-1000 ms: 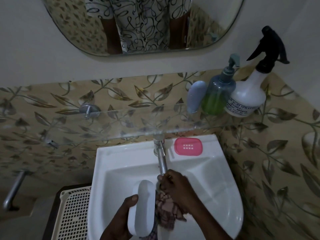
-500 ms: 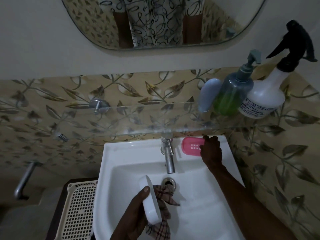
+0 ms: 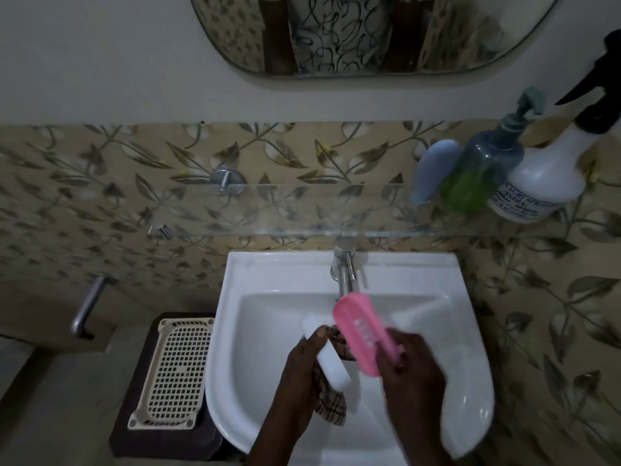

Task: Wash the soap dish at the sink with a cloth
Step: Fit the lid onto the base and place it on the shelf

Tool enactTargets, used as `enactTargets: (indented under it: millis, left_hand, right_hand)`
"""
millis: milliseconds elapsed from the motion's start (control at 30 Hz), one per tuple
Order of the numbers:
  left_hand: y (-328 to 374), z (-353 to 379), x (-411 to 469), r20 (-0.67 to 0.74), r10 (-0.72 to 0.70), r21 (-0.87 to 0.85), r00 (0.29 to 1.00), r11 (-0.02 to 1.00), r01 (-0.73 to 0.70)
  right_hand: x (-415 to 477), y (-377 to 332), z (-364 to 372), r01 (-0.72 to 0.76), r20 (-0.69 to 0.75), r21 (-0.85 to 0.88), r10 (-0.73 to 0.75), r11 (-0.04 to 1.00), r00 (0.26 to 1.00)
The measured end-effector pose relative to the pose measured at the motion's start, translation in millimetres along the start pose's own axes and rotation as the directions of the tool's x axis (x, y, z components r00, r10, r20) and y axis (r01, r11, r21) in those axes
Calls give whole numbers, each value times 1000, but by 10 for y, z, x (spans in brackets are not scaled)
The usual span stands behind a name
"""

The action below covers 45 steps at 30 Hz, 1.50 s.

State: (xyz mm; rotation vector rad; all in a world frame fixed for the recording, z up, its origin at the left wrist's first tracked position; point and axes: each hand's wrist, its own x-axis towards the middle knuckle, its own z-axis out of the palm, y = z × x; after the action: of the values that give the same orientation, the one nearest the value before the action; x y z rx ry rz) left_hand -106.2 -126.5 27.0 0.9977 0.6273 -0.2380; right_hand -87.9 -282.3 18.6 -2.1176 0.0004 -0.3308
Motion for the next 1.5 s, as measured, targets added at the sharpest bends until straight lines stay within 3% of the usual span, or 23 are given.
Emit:
enactTargets:
  millis: [67, 133, 233, 333, 467, 633, 700, 1000, 1133, 1267, 1500]
  left_hand:
    - [-31, 29, -37, -2, 9, -10, 1000, 1000, -9]
    - [-38, 21, -64, -2, 22, -25, 1000, 999, -22]
    - [-22, 3, -85, -2, 37, 27, 999, 999, -37]
    - [-7, 6, -88, -5, 62, 83, 998, 995, -61]
    - [-23, -15, -78, 20, 77, 73, 997, 994, -78]
    - [-55, -70, -81, 54, 112, 76, 992, 990, -116]
    - [-69, -91, -84, 59, 115, 58, 992, 991, -118]
    - [-101, -78, -41, 25, 107, 103, 994, 989, -109]
    - [-141, -34, -24, 40, 104, 114, 994, 988, -108]
    - [-154, -53, 48, 95, 106, 97, 990, 989, -115]
    - [-105, -14, 177, 37, 82, 20, 996, 996, -83]
  right_hand:
    - [-218, -198, 117, 56, 28, -73, -54, 996, 998]
    - [-315, -304, 177, -2, 85, -51, 7, 999, 996]
    - [-368, -318, 131, -202, 227, 170, 161, 964, 960]
    - [-374, -282, 83, -366, 358, 354, 237, 860, 903]
    - [-369, -286, 118, -466, 422, 451, 278, 761, 863]
    - [-414, -392, 91, -267, 303, 262, 184, 927, 935]
    - [-432, -400, 91, -258, 305, 223, 184, 940, 934]
    - [-544, -350, 153, -358, 515, 304, 164, 883, 841]
    - [-528, -290, 199, -432, 454, 415, 230, 800, 861]
    - [-484, -333, 188, -428, 388, 406, 272, 808, 881]
    - [-383, -426, 313, -441, 392, 452, 271, 775, 879]
